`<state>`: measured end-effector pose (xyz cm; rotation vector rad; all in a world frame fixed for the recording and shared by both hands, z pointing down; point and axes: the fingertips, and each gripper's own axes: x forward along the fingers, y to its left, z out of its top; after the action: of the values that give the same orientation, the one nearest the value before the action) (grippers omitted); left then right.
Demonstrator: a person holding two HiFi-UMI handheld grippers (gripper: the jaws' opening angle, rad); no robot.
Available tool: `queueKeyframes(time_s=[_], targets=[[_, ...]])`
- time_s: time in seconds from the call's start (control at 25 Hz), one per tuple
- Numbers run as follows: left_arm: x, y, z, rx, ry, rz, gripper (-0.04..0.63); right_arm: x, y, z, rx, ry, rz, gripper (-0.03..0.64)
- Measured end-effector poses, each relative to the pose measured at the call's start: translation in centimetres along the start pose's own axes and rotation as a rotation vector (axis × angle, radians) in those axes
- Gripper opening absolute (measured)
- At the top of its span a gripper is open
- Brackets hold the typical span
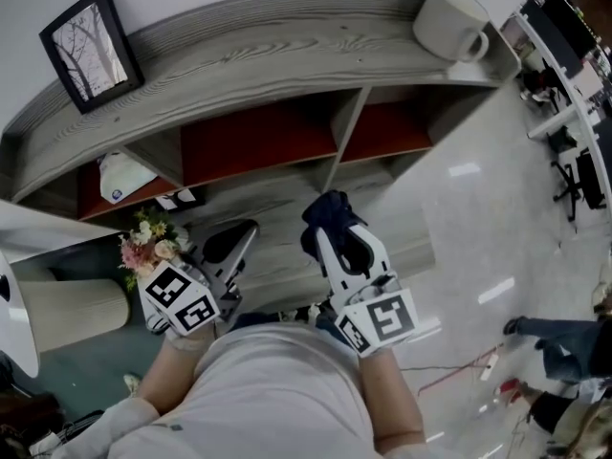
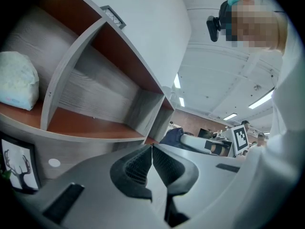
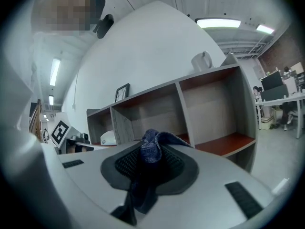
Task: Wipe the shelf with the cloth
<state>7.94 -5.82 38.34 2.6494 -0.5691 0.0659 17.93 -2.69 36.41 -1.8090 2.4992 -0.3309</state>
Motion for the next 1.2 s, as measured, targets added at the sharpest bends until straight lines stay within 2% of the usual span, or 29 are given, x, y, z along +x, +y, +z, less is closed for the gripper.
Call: queueKeyframes(time_s=[0.28, 0.48, 1.2], targets=[[-0.1, -0.1, -0.2, -0.001, 0.005, 0.002, 0.017, -0.5, -0.2, -1.0, -0.022, 0.008, -0.033, 0.075], [-0.4, -0.1, -0.3, 0.0, 0.003, 0.009, 0.017, -0.5, -0.8, -1.6, 0.015, 0.011, -0.048, 0.074], [-1.1, -0.1, -0.5, 0.0, 0.006, 0.029, 0.018, 0.5, -0.6, -1.9, 0.06, 0.015, -0.009, 0.075]])
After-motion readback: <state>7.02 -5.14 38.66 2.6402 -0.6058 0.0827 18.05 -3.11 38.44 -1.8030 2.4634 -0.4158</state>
